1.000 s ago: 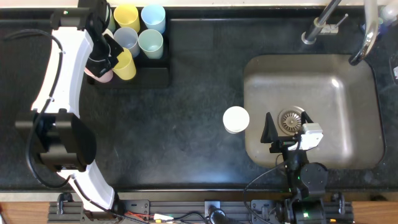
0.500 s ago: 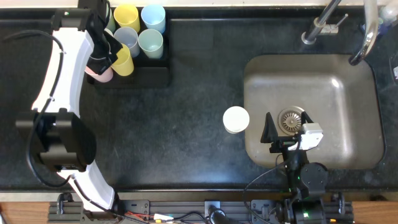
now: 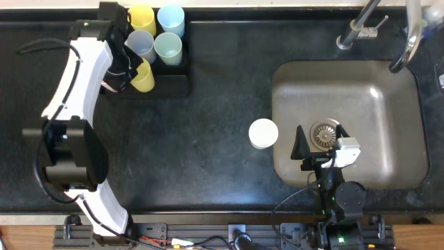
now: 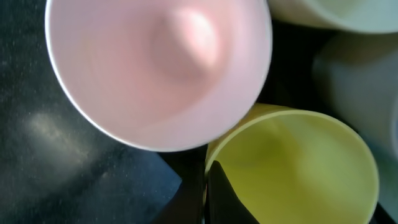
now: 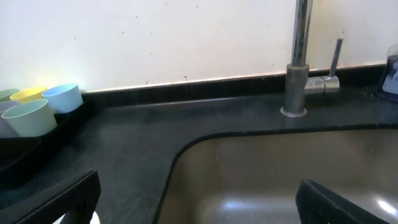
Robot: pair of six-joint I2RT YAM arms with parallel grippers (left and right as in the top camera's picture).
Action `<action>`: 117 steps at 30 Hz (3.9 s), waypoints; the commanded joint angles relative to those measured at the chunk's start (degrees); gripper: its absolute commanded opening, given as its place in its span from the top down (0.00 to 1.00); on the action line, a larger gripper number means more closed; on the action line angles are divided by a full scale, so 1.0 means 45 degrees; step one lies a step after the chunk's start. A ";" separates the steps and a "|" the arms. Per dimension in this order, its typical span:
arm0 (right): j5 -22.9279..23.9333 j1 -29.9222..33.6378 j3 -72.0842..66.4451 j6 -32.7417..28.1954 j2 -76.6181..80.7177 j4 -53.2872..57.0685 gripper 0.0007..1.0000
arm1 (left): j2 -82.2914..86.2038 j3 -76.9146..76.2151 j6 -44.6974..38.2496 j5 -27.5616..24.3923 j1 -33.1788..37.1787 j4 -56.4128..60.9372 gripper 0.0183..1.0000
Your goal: Store Cups
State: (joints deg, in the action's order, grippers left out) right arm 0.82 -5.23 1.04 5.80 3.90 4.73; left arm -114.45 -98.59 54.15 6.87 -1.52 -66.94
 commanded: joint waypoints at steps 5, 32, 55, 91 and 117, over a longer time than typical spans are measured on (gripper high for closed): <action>-0.0039 0.0083 -0.0170 0.0049 -0.0097 -0.0063 0.00 | -0.0121 0.0219 0.0408 -0.0058 -0.0107 0.0194 0.45; -0.0039 0.0083 -0.0170 0.0049 -0.0097 -0.0063 0.00 | 0.9156 0.1855 -0.3011 -0.0466 -0.0976 0.1117 0.00; -0.0039 0.0083 -0.0170 0.0049 -0.0097 -0.0063 0.00 | 2.5169 2.1789 -1.1045 -0.1875 -0.0845 1.5990 0.00; -0.0039 0.0083 -0.0170 0.0049 -0.0097 -0.0068 0.00 | 2.5398 2.1804 -1.1035 -0.1841 -0.0835 1.3823 0.00; 0.0826 -0.2822 1.7354 -0.2939 1.5183 1.7481 0.00 | 2.5398 2.1804 -1.1035 -0.1841 -0.0835 1.3823 0.00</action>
State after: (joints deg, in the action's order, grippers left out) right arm 2.26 -15.18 77.28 0.08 67.20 80.51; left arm -0.75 -0.67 5.54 -0.89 -5.87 -4.75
